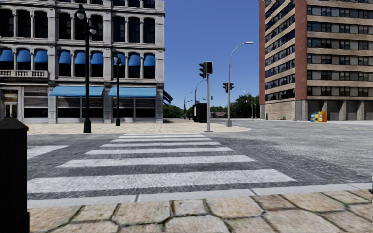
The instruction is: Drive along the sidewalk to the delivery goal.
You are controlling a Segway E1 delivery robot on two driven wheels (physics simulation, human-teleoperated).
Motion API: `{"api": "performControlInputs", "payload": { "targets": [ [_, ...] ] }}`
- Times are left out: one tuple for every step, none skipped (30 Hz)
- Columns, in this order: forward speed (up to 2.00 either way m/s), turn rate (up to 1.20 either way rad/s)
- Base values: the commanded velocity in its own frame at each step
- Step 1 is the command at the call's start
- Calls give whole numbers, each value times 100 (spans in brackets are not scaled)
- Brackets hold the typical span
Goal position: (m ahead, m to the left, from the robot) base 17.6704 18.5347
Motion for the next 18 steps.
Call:
{"api": "performControlInputs", "payload": {
  "targets": [
    [198, 38],
    [198, 38],
    [198, 38],
    [198, 38],
    [198, 38],
    [198, 38],
    [198, 38],
    [198, 38],
    [198, 38],
    [198, 38],
    [198, 38],
    [198, 38],
    [198, 38],
    [198, 30],
    [198, 17],
    [198, 17],
    [198, 1],
    [198, 0]
  ]
}}
